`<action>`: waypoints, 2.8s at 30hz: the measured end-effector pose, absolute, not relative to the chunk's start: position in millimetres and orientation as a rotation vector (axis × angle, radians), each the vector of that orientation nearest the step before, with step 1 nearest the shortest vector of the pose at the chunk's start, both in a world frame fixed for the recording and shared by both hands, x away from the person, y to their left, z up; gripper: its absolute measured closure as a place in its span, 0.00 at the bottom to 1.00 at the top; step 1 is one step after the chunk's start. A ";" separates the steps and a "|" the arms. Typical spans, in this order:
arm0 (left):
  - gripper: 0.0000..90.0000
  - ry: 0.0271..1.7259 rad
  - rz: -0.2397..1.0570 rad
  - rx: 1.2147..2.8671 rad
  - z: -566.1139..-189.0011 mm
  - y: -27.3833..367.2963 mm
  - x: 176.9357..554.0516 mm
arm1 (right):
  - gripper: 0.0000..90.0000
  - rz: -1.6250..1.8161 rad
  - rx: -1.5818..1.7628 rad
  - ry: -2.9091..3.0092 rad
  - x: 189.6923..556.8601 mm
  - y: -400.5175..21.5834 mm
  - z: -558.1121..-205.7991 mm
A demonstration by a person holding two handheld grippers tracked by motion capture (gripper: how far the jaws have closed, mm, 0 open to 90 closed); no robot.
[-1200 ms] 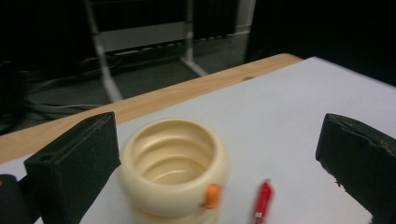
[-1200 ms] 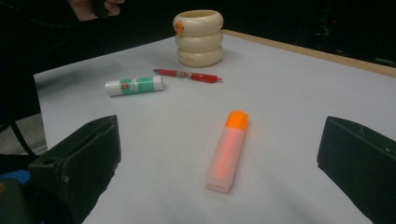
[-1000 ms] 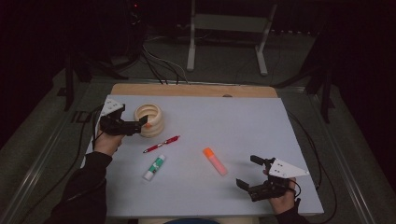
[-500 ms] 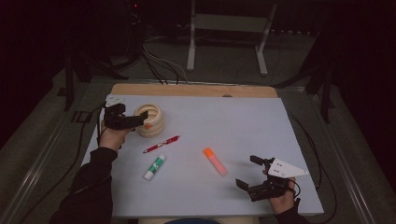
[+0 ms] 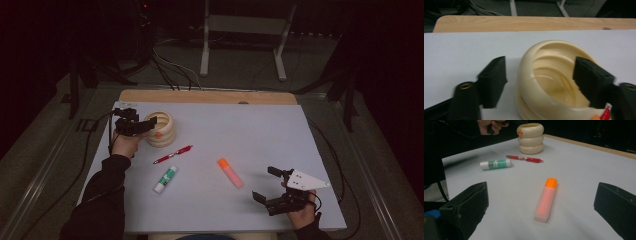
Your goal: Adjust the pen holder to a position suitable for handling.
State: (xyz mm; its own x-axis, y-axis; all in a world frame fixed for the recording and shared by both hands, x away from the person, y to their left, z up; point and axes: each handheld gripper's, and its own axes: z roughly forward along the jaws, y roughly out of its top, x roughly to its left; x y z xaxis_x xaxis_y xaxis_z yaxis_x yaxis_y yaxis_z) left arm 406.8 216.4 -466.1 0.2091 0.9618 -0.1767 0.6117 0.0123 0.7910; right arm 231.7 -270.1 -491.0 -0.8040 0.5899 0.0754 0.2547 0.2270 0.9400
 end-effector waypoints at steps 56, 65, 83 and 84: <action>0.85 1.504 0.523 1.766 -444.9 147.4 415.0 | 0.00 1.600 0.804 2.204 232.8 -271.8 -491.2; 0.86 1.464 0.499 1.806 -445.8 119.4 415.5 | 0.00 1.601 0.805 2.203 233.0 -272.2 -491.2; 0.86 1.398 0.461 1.918 -455.2 67.2 414.0 | 0.00 1.602 0.800 2.203 233.0 -272.9 -490.9; 0.86 1.395 0.460 1.923 -455.5 65.1 414.0 | 0.00 1.603 0.798 2.202 233.0 -272.9 -490.8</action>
State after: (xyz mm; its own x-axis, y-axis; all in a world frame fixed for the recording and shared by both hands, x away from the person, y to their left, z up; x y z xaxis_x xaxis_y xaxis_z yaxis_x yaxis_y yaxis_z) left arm 414.0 65.1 -455.5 0.3552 0.9275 -0.1163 0.6762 -0.1691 0.7170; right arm 233.0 -272.9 -490.8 -0.7998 0.5950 0.0790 0.2579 0.2218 0.9404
